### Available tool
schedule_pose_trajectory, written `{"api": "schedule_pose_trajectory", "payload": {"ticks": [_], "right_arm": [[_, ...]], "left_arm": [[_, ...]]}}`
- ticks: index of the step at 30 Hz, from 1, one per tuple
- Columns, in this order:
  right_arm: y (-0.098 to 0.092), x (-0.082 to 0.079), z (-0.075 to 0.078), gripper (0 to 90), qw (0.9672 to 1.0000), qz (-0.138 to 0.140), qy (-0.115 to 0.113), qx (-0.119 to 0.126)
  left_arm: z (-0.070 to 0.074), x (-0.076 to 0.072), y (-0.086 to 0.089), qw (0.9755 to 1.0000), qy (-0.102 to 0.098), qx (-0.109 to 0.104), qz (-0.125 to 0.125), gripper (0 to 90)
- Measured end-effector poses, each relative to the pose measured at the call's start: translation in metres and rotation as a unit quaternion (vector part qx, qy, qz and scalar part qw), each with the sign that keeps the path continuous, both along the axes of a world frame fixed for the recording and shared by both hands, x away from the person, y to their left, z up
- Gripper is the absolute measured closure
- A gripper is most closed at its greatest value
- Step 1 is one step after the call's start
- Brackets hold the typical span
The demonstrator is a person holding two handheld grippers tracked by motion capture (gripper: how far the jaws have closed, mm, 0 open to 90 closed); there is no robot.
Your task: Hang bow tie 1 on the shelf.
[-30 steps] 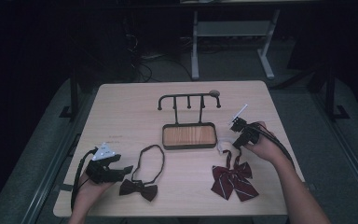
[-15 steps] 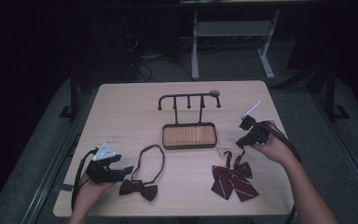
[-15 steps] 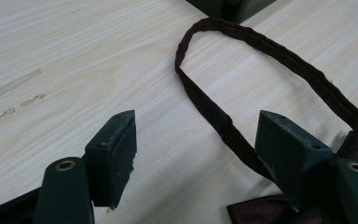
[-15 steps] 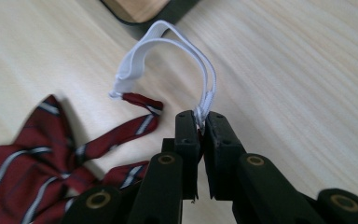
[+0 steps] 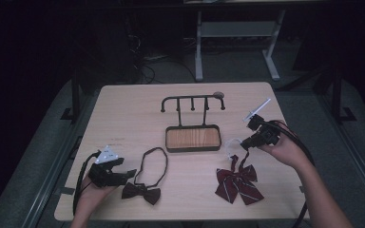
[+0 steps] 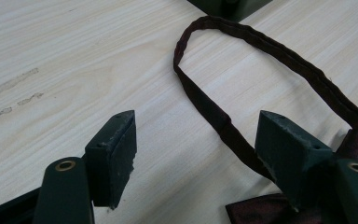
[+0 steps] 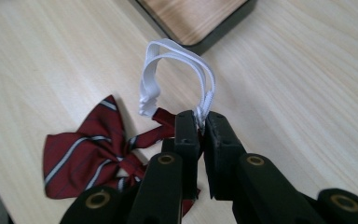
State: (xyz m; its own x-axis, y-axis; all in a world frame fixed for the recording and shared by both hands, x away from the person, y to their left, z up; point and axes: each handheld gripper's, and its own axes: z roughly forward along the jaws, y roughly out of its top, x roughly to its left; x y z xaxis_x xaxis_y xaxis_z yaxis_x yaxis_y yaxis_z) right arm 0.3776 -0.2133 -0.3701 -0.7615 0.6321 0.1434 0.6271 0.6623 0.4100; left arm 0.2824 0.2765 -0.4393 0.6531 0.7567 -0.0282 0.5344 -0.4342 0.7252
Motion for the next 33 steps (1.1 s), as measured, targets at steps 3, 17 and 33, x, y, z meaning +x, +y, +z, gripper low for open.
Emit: {"api": "schedule_pose_trajectory", "payload": {"ticks": [3,17,33], "right_arm": [[0.002,-0.002,0.004,83.7,1.0000,0.008,0.004,0.003],[0.008,-0.011,0.028,83.6,0.9994,0.028,-0.003,0.020],[0.008,-0.013,0.049,83.7,0.9988,0.035,-0.010,0.032]], "left_arm": [[0.000,0.000,0.001,1.0000,0.002,0.002,-0.001,29.8],[0.000,0.000,0.001,1.0000,0.002,0.000,-0.002,29.7],[-0.001,0.001,0.001,1.0000,0.003,-0.002,-0.004,29.7]]}}
